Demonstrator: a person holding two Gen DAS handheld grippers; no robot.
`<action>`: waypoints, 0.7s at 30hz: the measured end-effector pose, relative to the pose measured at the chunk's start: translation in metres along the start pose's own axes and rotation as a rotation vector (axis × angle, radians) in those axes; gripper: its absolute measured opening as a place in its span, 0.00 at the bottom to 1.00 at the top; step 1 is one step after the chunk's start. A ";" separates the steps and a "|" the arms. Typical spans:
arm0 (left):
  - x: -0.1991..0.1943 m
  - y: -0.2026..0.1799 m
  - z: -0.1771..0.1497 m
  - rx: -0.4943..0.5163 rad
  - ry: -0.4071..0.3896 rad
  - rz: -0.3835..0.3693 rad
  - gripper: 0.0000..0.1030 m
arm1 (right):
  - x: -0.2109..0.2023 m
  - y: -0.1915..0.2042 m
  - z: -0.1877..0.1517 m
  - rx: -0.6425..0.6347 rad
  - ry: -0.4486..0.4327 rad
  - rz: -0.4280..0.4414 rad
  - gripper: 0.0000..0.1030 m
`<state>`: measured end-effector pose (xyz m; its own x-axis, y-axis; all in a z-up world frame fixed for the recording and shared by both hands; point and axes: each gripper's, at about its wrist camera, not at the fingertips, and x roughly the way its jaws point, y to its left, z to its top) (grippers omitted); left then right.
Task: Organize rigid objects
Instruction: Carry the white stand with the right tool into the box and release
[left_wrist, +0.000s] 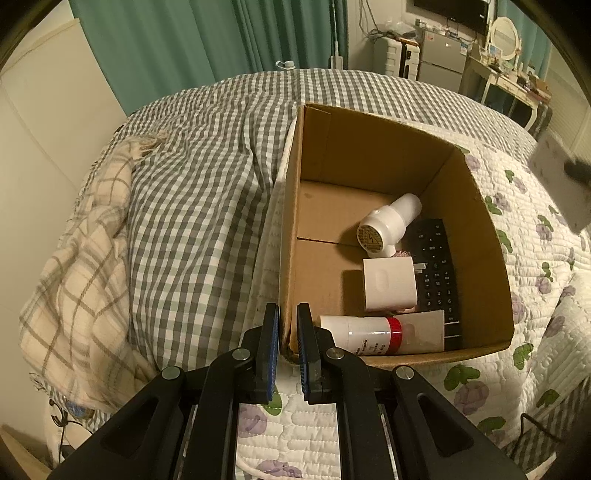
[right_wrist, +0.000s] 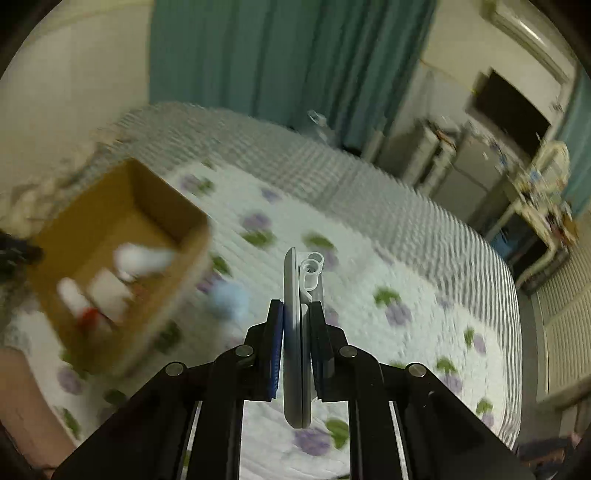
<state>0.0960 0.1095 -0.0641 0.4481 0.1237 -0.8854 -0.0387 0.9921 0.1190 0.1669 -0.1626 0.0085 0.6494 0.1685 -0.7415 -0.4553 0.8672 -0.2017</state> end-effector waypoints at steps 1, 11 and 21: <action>0.000 0.000 0.000 0.000 0.000 -0.001 0.09 | -0.005 0.009 0.008 -0.019 -0.017 0.011 0.12; 0.000 0.000 -0.001 0.004 -0.002 -0.006 0.09 | -0.026 0.094 0.060 -0.111 -0.143 0.143 0.12; 0.001 0.003 0.000 -0.009 0.000 -0.025 0.09 | 0.014 0.139 0.072 -0.185 -0.128 0.149 0.12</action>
<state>0.0966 0.1124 -0.0642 0.4489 0.0985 -0.8881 -0.0355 0.9951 0.0924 0.1560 -0.0057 0.0162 0.6335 0.3557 -0.6871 -0.6472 0.7302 -0.2187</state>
